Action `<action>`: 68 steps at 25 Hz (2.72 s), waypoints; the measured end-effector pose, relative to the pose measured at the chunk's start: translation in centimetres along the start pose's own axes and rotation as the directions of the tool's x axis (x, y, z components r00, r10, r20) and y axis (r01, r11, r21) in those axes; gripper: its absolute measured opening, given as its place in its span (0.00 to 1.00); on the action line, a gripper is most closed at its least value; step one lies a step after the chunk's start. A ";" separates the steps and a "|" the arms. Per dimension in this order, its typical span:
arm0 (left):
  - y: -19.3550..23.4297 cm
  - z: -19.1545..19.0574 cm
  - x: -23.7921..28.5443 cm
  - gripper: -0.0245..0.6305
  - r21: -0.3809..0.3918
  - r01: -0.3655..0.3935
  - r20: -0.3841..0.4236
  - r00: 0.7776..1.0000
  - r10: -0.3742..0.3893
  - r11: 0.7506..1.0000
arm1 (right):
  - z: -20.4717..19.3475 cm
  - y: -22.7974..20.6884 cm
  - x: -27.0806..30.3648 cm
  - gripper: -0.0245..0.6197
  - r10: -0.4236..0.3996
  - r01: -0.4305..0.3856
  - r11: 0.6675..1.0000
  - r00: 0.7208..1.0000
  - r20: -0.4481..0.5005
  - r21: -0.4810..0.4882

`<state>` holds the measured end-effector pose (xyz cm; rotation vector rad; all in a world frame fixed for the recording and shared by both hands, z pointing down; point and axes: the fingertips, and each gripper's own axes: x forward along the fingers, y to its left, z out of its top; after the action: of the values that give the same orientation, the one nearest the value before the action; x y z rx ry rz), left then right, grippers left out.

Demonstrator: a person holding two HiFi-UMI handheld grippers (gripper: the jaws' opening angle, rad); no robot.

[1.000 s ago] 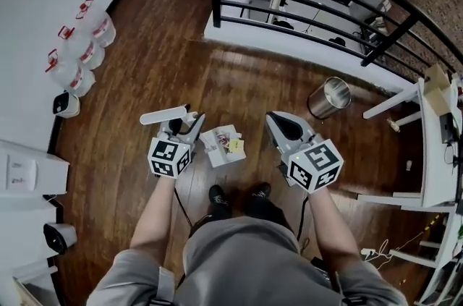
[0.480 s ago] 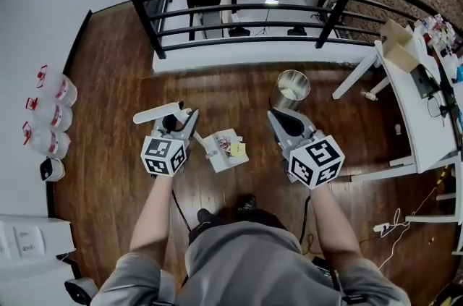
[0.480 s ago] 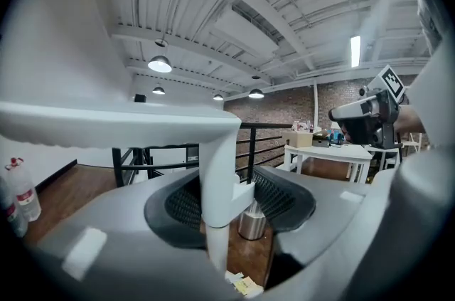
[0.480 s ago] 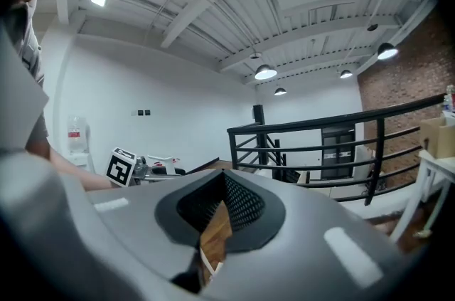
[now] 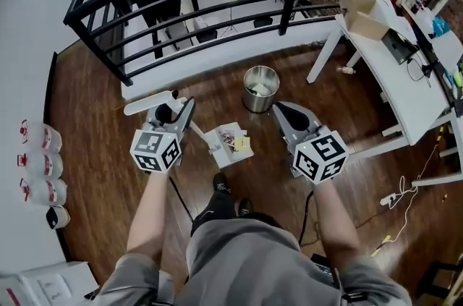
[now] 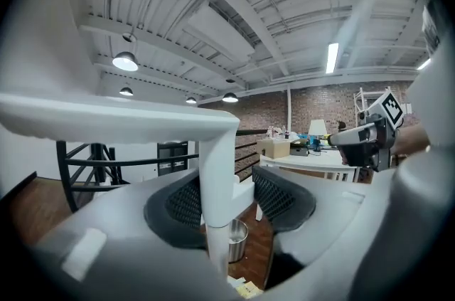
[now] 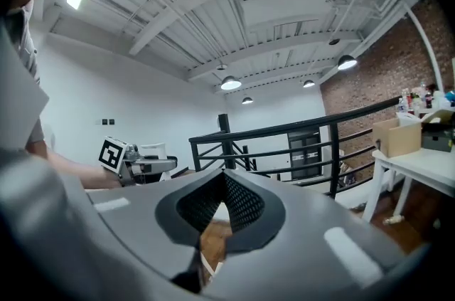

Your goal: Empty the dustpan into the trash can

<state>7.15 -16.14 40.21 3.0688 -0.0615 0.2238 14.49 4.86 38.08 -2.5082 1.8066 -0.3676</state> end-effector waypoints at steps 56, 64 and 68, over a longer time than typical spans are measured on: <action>7.2 17.6 42.4 0.33 -0.082 0.286 -0.042 0.956 -0.290 0.955 | 14.0 -30.7 17.5 0.04 -0.233 0.238 0.970 0.969 0.085 -0.059; 8.1 17.0 45.7 0.33 -0.046 0.344 -0.034 0.938 -0.346 0.938 | 13.0 -31.5 20.0 0.04 -0.267 0.270 0.962 0.962 0.060 -0.038; 7.4 17.4 47.5 0.33 -0.033 0.356 -0.062 0.932 -0.357 0.934 | 13.3 -32.5 19.5 0.04 -0.284 0.287 0.957 0.957 0.066 -0.033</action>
<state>56.29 -26.38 30.47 2.9746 0.4899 0.3006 53.37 -4.36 33.76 -2.7823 1.4462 -0.2589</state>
